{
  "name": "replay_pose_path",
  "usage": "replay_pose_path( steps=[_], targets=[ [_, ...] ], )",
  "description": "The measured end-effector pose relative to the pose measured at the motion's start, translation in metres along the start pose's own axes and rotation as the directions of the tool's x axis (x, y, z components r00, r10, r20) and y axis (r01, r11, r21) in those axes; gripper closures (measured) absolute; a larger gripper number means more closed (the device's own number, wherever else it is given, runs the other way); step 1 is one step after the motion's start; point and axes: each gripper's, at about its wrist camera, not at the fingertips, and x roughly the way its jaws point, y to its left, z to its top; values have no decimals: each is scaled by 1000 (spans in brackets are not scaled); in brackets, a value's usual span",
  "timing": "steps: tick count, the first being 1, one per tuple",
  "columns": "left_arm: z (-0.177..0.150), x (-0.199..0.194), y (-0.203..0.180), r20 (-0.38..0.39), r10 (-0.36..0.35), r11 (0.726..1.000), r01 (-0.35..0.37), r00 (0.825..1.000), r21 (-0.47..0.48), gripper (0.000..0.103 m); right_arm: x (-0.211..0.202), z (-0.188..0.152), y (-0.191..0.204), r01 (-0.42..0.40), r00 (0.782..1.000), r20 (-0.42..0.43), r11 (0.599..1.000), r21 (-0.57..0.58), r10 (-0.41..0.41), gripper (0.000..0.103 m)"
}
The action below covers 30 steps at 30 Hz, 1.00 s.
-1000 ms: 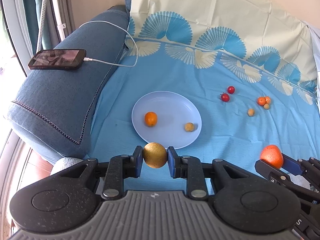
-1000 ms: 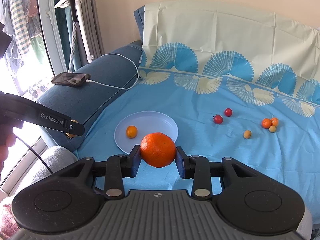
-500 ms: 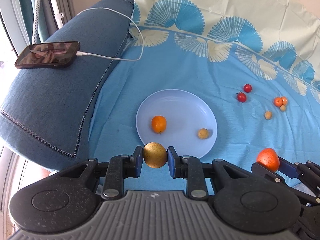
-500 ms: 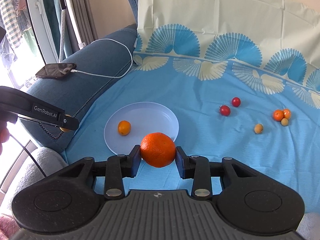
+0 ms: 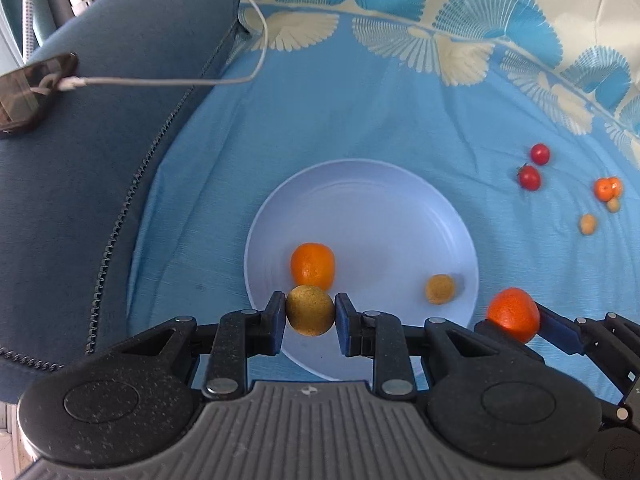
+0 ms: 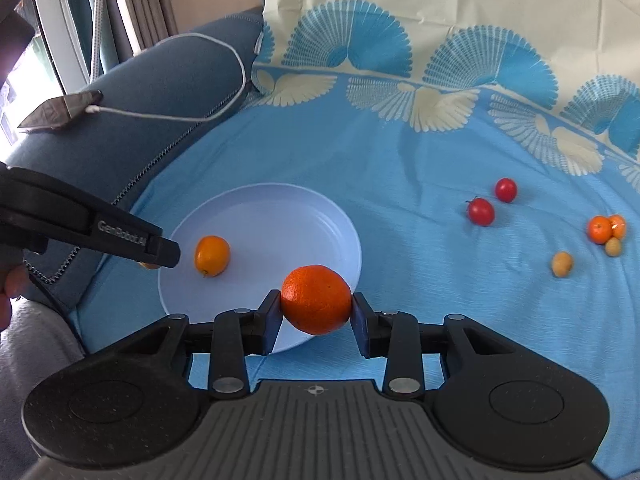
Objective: Organize fruits
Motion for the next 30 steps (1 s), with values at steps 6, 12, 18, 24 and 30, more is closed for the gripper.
replay_pose_path(
  steps=[6, 12, 18, 24, 30],
  targets=[
    [8, 31, 0, -39, 33, 999, -33, 999, 5, 74, 36, 3, 5, -25, 999, -47, 999, -24, 24, 65],
    [19, 27, 12, 25, 22, 999, -21, 999, -31, 5, 53, 12, 11, -60, 997, -62, 997, -50, 57, 49],
    [6, -16, 23, 99, 11, 999, -7, 995, -45, 1, 23, 21, 17, -44, 999, 11, 995, -94, 46, 14],
    [-32, -55, 30, 61, 31, 996, -26, 998, -88, 1, -30, 1, 17, -42, 999, -23, 998, -39, 41, 10],
    [-72, -96, 27, 99, 28, 995, -19, 995, -99, 0, -96, -31, 24, 3, 998, 55, 1000, -6, -3, 6]
  ],
)
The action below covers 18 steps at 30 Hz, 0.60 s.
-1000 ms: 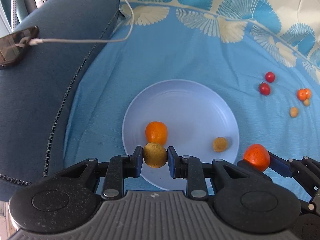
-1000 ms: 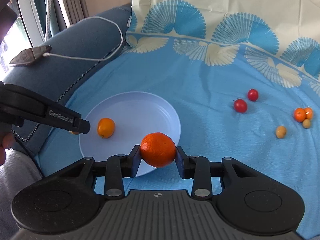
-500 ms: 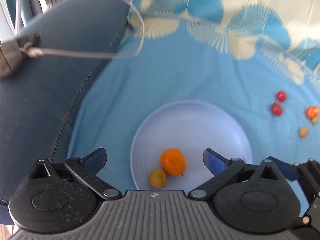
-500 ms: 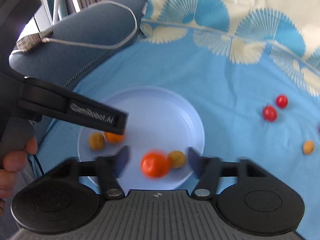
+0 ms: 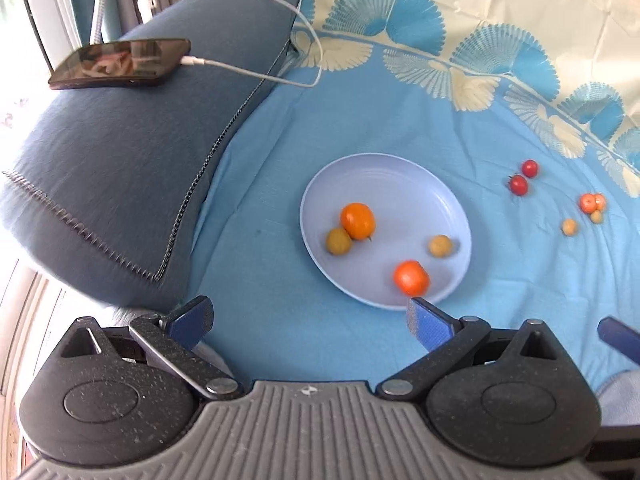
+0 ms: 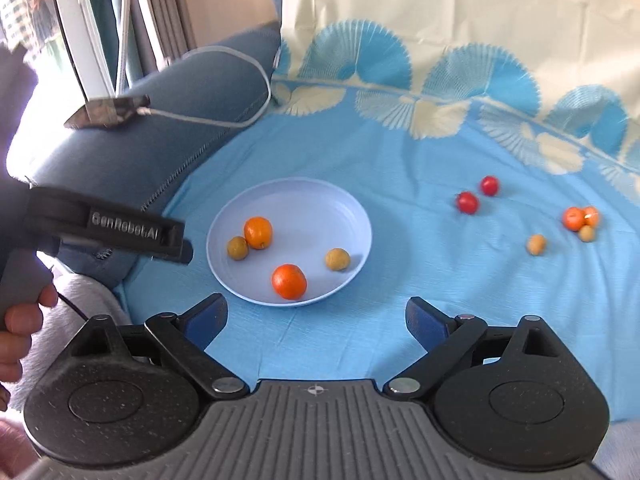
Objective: Organize fruits
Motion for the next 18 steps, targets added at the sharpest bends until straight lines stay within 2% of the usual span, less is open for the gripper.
replay_pose_path(
  steps=[4, 9, 15, 18],
  targets=[
    [-18, -25, -12, 31, -17, 999, 15, 999, 35, 1, -31, -10, 3, 17, 998, 64, 1000, -9, -16, 6],
    [-34, -60, -21, 114, -11, 998, 3, 993, 65, 1, -62, -19, 7, 30, 990, 140, 999, -25, -26, 5],
    [-44, -86, -22, 164, 15, 998, -24, 986, 57, 1, -85, -26, 7, 49, 982, 186, 999, -22, -44, 3],
    [-47, -97, -19, 190, 17, 999, -24, 982, 37, 1, -98, -29, 7, 55, 969, 242, 998, -32, -46, 3]
  ],
)
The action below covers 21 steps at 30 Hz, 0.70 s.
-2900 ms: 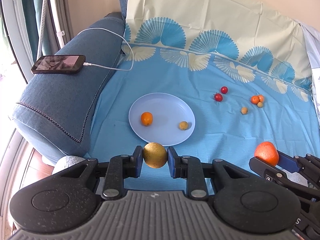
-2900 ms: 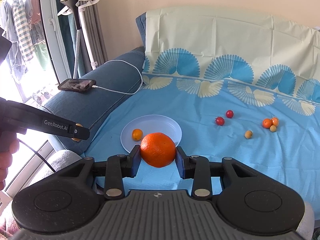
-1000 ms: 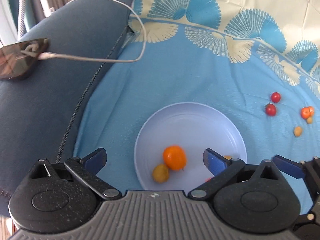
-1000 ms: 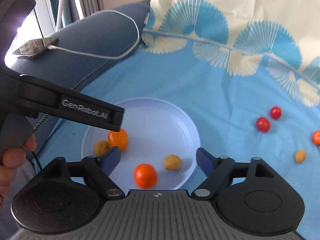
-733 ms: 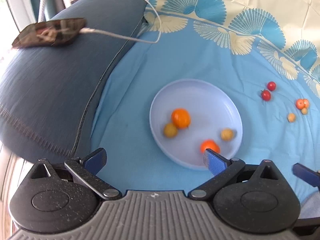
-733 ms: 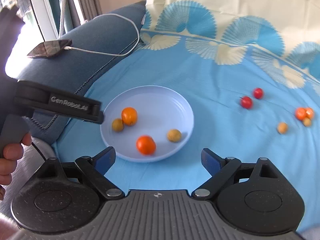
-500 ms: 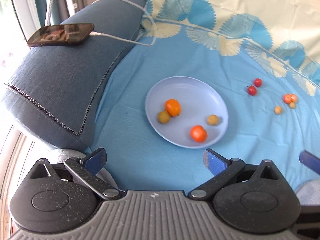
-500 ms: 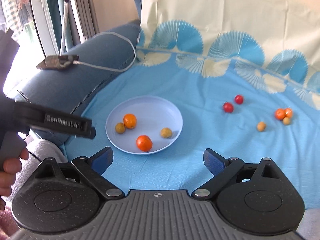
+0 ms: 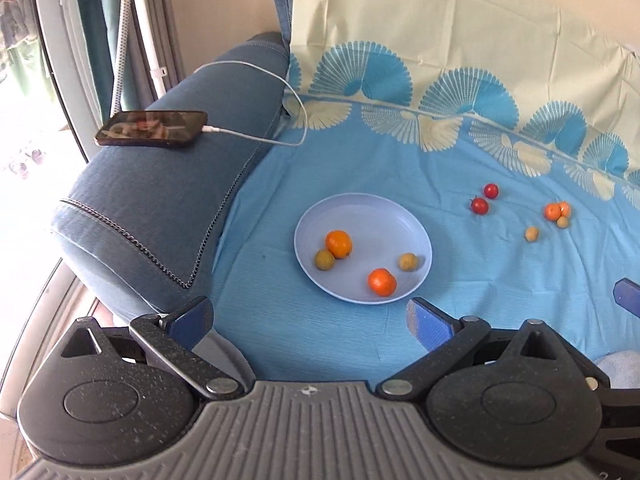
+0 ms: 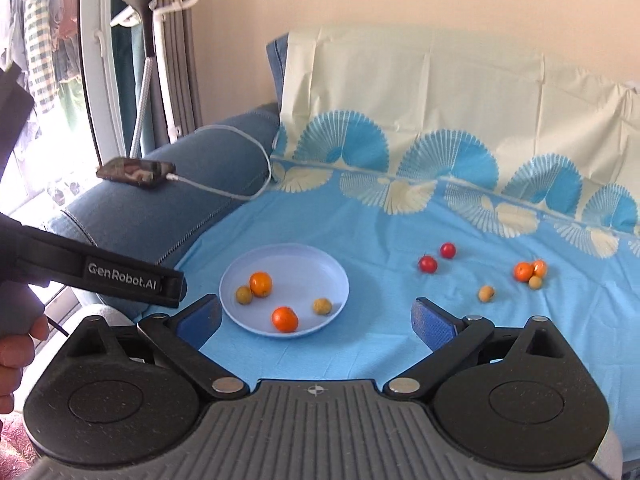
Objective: Organize fruits
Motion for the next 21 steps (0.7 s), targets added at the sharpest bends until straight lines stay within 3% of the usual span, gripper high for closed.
replay_pose_path(
  steps=[15, 21],
  targets=[
    [-10, -26, 15, 49, -25, 999, 27, 998, -31, 1, -27, -1, 15, 8, 999, 43, 998, -55, -6, 2],
    [-10, -22, 16, 33, -25, 999, 27, 999, -36, 0, -25, -2, 17, 2, 999, 35, 998, -66, 0, 2]
  ],
)
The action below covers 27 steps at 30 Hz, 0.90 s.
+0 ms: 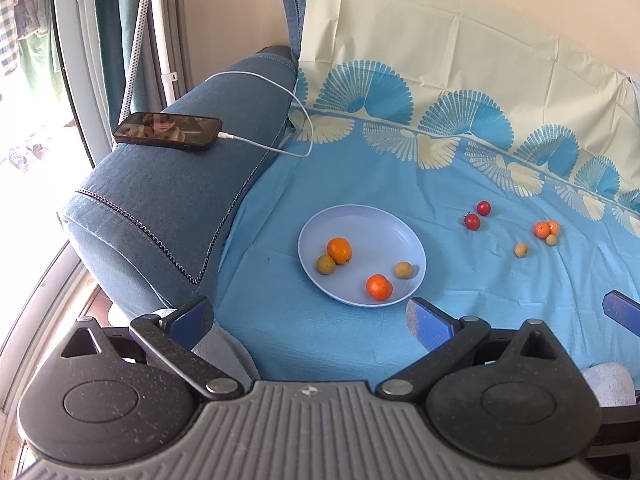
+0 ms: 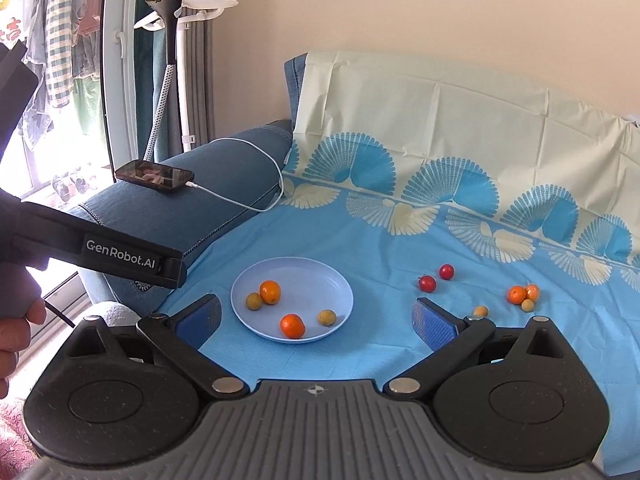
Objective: Organize fruits
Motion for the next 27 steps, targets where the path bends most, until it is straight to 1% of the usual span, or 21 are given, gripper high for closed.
replay_pose_path(
  steps=[27],
  targets=[
    [2, 28, -8, -55, 30, 999, -29, 998, 32, 0, 20, -7, -8, -7, 998, -56, 998, 54, 10, 2]
  ],
)
